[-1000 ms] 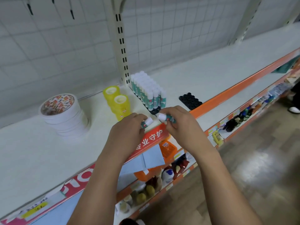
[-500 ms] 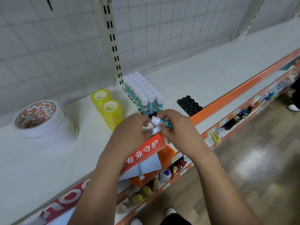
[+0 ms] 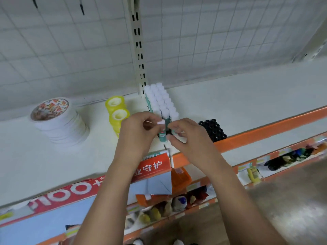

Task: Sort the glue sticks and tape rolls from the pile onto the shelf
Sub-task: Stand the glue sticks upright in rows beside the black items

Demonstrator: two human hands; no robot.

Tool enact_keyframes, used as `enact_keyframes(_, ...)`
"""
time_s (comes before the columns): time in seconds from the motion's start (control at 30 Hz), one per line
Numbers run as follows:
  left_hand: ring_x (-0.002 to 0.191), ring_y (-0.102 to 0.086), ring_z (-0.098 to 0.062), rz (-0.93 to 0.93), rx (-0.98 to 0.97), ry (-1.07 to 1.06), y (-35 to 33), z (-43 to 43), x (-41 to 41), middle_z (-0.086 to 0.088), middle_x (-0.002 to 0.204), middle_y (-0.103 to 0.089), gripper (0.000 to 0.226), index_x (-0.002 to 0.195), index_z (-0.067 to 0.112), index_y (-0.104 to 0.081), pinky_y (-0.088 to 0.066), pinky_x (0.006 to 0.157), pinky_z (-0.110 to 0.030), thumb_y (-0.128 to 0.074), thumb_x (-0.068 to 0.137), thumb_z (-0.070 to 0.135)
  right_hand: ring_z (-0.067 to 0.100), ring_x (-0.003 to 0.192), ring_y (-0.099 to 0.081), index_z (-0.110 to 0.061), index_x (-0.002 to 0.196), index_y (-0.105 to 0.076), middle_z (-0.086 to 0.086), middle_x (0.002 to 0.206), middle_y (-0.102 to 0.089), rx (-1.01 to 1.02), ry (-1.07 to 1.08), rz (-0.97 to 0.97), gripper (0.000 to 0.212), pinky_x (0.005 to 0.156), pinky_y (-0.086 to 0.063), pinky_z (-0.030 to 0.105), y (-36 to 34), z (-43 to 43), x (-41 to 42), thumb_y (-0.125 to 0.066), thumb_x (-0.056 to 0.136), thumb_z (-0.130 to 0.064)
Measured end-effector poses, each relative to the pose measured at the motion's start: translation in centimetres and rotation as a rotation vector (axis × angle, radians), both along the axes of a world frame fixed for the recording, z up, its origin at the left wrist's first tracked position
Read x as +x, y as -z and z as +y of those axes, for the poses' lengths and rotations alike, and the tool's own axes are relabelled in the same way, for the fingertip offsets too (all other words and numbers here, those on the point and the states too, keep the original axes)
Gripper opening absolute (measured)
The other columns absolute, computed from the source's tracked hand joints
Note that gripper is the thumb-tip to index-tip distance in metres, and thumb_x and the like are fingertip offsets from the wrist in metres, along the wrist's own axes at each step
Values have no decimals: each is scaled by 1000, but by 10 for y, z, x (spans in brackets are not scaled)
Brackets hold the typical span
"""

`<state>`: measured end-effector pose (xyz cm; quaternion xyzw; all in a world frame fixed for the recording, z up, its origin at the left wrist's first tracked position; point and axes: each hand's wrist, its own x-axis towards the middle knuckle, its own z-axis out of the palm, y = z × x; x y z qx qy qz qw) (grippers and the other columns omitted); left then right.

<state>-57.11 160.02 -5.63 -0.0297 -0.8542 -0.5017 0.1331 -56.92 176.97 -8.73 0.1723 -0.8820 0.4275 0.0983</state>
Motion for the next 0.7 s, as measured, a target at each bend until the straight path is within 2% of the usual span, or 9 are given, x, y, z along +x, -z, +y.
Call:
enact_keyframes(0.13,73,-65,1,87,-43,-81,-2,9,0,9,83,-70,13,86,23,-72,-49,69,-11,-79,77,15,1,83,-58,-18,98,-67,-6,96,-63,45,84,24,10,76,-51,20,3,12,-11,-68,87,-19)
enact_keyframes(0.3,76,-66,0,176,-79,-127,2,23,-1,8,88,-69,15,87,23,-72,-49,71,-9,-77,79,11,12,88,-61,-16,111,-62,-3,100,-63,109,161,-44,26,77,-47,22,7,14,-30,-67,89,-28)
enact_keyframes(0.47,75,-64,0,182,-147,-142,7,30,-4,3,88,-68,13,91,16,-75,-47,71,-8,-77,79,11,13,82,-66,-13,101,-67,0,90,-70,64,101,-47,15,79,-55,35,10,9,-35,-67,89,-22)
enact_keyframes(0.53,74,-64,-3,202,-180,-143,8,33,-4,1,87,-68,12,91,15,-75,-50,72,-13,-76,80,10,9,78,-66,-14,99,-67,-3,87,-71,51,90,-56,12,76,-56,33,11,11,-35,-68,89,-21)
enact_keyframes(0.63,75,-64,-11,217,-226,-162,10,37,-4,0,86,-66,9,90,13,-74,-54,74,-31,-75,81,11,5,75,-66,-14,95,-66,-5,84,-71,33,74,-63,11,73,-56,30,13,13,-35,-69,88,-22)
enact_keyframes(0.7,74,-64,-13,215,-229,-178,11,39,-4,-1,87,-65,9,90,11,-74,-55,74,-35,-75,81,10,5,74,-66,-15,92,-65,-5,82,-70,30,74,-52,10,72,-56,29,14,13,-36,-70,88,-22)
